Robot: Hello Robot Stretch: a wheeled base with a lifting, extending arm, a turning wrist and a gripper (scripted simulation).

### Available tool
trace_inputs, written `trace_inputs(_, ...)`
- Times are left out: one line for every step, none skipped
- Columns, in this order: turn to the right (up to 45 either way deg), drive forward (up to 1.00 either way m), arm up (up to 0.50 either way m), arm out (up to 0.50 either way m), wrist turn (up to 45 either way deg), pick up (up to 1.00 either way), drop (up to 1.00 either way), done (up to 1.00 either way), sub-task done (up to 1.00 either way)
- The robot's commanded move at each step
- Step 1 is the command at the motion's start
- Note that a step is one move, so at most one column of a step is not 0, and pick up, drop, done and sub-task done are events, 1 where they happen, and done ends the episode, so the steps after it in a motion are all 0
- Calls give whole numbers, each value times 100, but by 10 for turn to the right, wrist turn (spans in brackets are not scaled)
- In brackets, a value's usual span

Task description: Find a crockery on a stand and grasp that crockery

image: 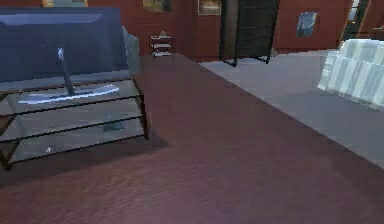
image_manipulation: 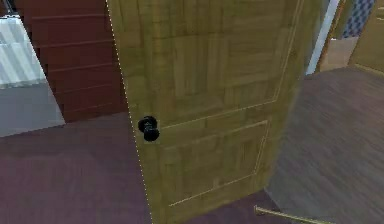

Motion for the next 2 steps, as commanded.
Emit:
trace_inputs(270,0,0,0,0,0,0,0,0)
trace_inputs(0,50,0,0,0,0,0,0,0)
